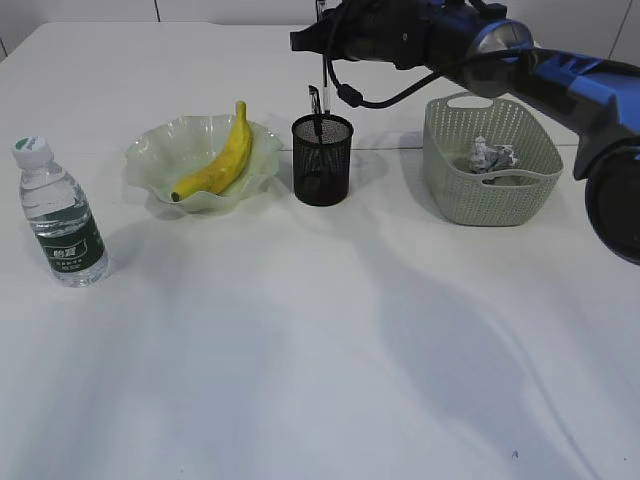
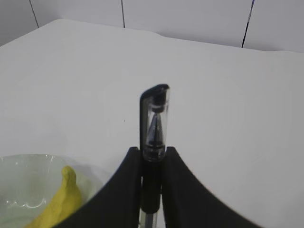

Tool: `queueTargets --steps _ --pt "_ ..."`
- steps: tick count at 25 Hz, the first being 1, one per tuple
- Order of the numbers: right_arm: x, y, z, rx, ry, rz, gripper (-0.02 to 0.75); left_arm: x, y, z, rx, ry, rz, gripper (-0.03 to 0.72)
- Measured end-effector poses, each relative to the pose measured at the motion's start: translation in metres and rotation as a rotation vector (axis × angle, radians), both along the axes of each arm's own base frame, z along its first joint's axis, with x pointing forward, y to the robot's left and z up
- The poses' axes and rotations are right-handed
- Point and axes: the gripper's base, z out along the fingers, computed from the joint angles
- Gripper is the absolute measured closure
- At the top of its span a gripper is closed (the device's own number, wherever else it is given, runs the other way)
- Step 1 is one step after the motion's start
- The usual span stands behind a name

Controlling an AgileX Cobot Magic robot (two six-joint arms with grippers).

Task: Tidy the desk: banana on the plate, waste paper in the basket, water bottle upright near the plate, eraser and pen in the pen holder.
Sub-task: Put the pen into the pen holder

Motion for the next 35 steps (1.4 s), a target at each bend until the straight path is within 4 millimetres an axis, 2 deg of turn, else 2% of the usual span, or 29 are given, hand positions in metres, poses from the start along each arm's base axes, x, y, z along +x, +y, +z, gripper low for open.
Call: queueTargets --steps 9,20,29,35 --pt "0.003 0.001 -0.026 -0.019 0.062 0.001 0.657 0.0 0.0 0.0 0.003 0.001 0.0 0.223" --pt "0.004 0.0 -0.036 -0.034 0.095 0.001 0.657 0.0 0.0 0.0 0.005 0.001 0.0 0.223" --pt "0.007 -0.001 -0.072 -0.06 0.179 -0.001 0.657 0.0 0.0 0.0 0.005 0.001 0.0 0.223" --pt "0.008 -0.002 -0.075 -0.059 0.183 -0.002 0.657 0.0 0.0 -0.001 0.005 0.004 0.0 0.223"
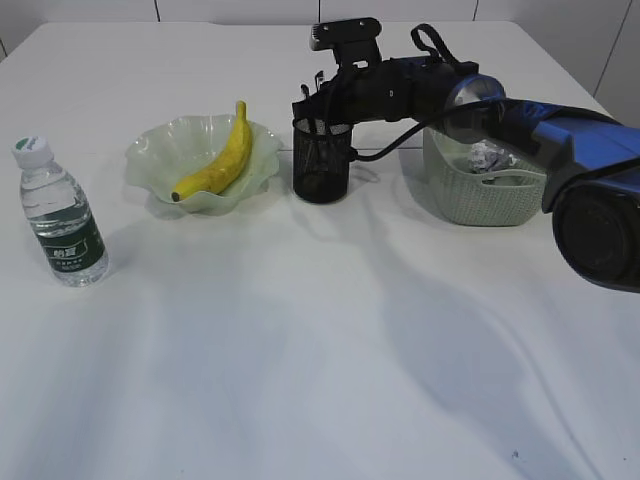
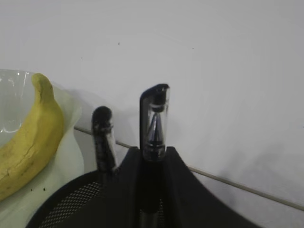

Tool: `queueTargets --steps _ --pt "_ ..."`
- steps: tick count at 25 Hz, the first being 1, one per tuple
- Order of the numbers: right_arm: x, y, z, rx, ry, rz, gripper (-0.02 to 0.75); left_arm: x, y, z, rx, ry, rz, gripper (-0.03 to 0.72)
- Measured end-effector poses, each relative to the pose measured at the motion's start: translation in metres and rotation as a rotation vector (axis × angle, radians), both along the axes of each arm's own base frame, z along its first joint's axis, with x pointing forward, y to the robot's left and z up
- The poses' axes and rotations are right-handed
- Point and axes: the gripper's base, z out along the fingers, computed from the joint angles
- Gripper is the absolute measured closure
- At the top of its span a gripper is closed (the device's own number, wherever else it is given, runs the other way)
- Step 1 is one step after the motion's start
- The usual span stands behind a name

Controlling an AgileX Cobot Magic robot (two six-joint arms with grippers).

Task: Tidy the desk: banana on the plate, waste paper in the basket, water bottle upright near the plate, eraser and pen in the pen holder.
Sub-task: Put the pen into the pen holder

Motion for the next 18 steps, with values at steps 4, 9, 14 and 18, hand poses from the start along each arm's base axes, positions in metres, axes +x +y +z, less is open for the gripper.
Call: queueTargets --steps 4,9,14,18 --pt "0.0 0.0 0.0 0.002 0.001 0.0 0.657 0.005 0.0 -0.005 0.0 0.022 0.0 0.223" --pt "0.0 0.0 0.0 0.002 0.001 0.0 0.657 0.011 0.0 -0.01 0.001 0.044 0.0 0.223" --pt "0.0 0.0 0.0 0.003 0.003 0.0 0.657 0.011 0.0 -0.009 0.001 0.038 -0.002 0.223" --pt "-0.001 0.0 0.003 0.003 0.003 0.0 0.657 0.011 0.0 -0.009 0.0 0.034 -0.003 0.223"
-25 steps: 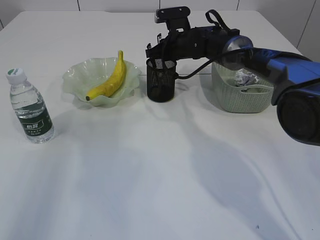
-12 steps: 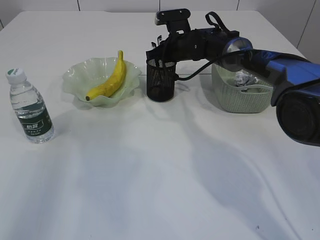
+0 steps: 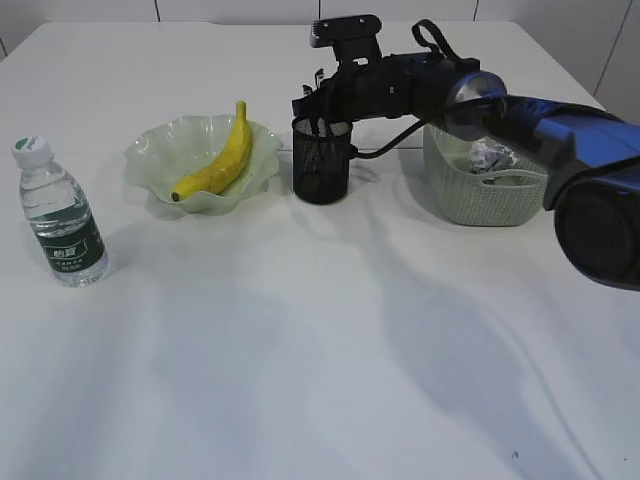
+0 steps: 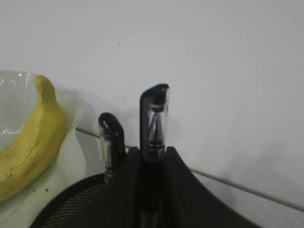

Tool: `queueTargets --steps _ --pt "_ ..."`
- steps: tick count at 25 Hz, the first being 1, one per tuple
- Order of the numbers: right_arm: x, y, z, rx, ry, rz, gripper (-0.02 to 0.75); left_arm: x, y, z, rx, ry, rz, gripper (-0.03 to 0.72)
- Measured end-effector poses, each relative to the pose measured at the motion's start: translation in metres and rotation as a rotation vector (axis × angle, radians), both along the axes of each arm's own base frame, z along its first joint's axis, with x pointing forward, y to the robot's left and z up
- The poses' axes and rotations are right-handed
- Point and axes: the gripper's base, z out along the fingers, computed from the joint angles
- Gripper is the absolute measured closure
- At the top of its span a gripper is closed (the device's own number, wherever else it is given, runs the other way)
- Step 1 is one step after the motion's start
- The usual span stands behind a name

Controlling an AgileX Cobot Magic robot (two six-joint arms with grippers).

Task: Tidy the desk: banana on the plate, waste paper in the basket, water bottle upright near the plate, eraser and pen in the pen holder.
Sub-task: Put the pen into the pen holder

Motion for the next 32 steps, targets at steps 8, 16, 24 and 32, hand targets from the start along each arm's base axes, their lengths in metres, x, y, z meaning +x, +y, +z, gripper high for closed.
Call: queueTargets --steps 8,16,24,32 --pt "-0.001 0.0 0.01 0.003 -0.008 0.001 0.657 0.0 0.0 0.001 0.0 -0.007 -0.002 0.223" --pt "-0.002 0.0 0.01 0.001 -0.002 0.001 0.657 0.0 0.0 0.001 0.0 -0.007 -0.002 0.223" --pt "-0.002 -0.001 0.015 0.004 -0.011 0.001 0.654 0.0 0.0 0.001 0.0 -0.007 -0.002 0.223" --pt "-0.003 -0.001 0.022 0.007 -0.021 0.001 0.64 0.0 0.0 0.001 0.0 -0.007 -0.002 0.223"
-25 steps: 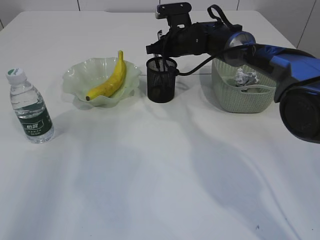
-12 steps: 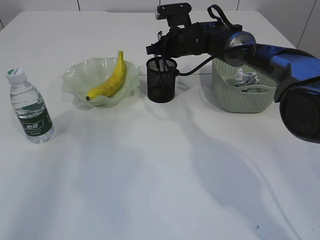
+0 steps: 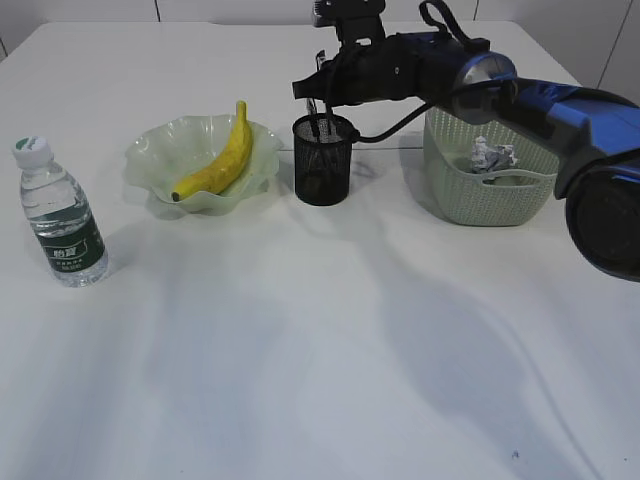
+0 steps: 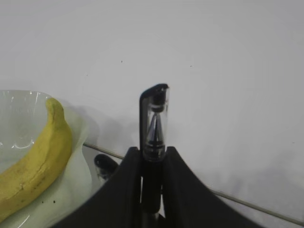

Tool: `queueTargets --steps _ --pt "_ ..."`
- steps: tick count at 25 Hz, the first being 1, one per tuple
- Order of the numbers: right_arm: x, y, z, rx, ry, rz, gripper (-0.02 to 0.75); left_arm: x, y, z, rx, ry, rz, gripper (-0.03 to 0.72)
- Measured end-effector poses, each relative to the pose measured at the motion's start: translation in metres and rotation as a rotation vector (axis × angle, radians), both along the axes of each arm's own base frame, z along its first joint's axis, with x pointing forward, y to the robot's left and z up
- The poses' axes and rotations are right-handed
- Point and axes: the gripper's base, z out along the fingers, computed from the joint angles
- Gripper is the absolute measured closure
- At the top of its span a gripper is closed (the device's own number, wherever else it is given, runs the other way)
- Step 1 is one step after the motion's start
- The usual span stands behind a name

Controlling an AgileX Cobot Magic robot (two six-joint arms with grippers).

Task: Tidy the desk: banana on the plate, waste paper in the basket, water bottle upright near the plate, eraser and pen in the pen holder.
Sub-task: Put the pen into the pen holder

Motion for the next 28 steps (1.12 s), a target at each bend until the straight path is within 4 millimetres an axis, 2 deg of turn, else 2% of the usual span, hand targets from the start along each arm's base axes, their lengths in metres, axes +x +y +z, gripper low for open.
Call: queueTargets --steps 6,15,28 --pt "0.0 0.0 0.0 0.0 0.0 0.0 0.617 0.0 0.0 0.0 0.0 0.0 0.0 0.223" --pt "0.0 0.0 0.001 0.0 0.001 0.0 0.492 0.0 0.0 0.0 0.0 0.0 0.0 0.223" --pt "-0.004 -0.014 0.041 0.011 -0.035 -0.017 0.483 0.0 0.0 0.0 0.0 -0.004 -0.001 0.223"
